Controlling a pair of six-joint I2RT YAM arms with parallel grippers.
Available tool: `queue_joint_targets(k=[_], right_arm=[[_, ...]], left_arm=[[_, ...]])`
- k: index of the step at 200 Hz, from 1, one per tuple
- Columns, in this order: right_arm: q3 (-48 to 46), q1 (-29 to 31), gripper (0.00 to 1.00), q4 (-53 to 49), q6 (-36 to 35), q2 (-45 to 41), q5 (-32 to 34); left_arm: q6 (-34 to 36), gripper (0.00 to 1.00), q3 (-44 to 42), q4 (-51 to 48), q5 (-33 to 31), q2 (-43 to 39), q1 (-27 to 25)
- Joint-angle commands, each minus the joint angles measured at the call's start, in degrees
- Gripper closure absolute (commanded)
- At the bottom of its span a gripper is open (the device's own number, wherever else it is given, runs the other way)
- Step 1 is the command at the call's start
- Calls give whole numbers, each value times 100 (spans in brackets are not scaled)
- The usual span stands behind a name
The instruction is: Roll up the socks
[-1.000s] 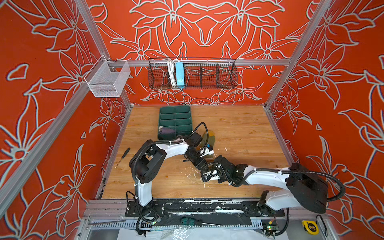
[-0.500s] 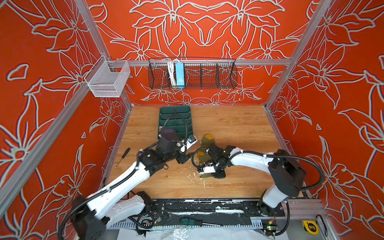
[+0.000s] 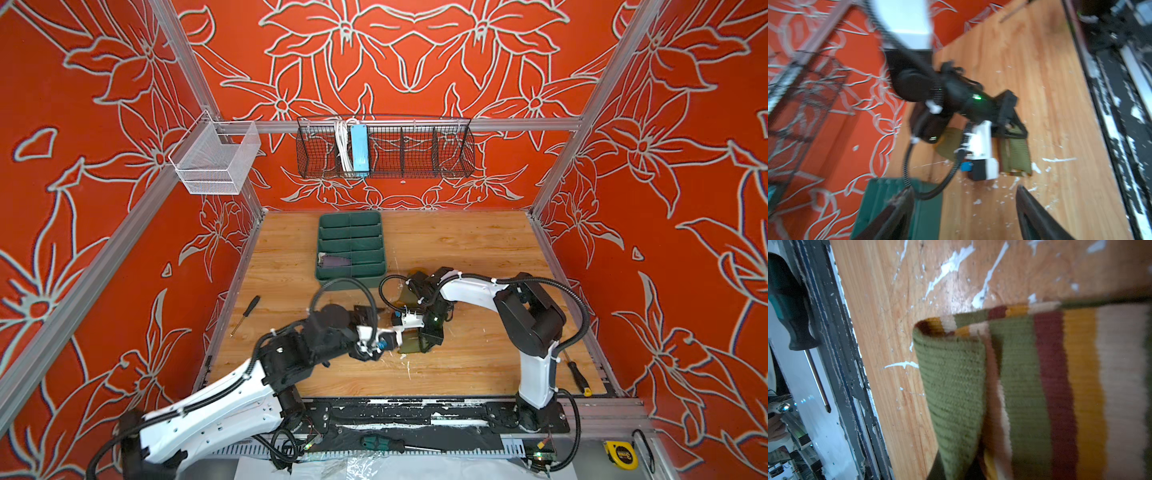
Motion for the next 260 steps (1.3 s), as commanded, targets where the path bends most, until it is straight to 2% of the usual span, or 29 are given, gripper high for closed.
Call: queue_joint_targets(k=[1,18,43,108,134,161,184,226,235,260], right_arm=[[-90,23,100,-45,-31,466,178],[-64,16,100,-18,-44,503,259],[-96,5,100,-52,-98,598,467],[-163,-19,100,3,-165,564,438],[-156,-17,100,-9,-143,581,440],[-202,-15,100,34,-146,514,434],[-209,-29,100,53,-79,494,458],[-313,-80,100,155,107,268,544],[-371,-100,84,211,181,142,669],[-825,-142,59,461,356,-573,998]], left_arm=[[4,24,-478,1023,-622,749,-576],[-225,24,-749,1867,-818,1521,-796],[-609,25,-784,2646,-1225,2430,-830],[-793,33,-326,3458,-1652,4146,-824],[-898,45,-152,3538,-1721,4548,-826],[-1135,57,-101,3357,-1404,4601,-833],[-1240,72,-110,3108,-1266,4630,-833],[-1471,91,12,2423,-1156,4675,-833],[-1558,93,68,2243,-1143,4651,-832],[-1715,97,86,1903,-1147,4583,-832]])
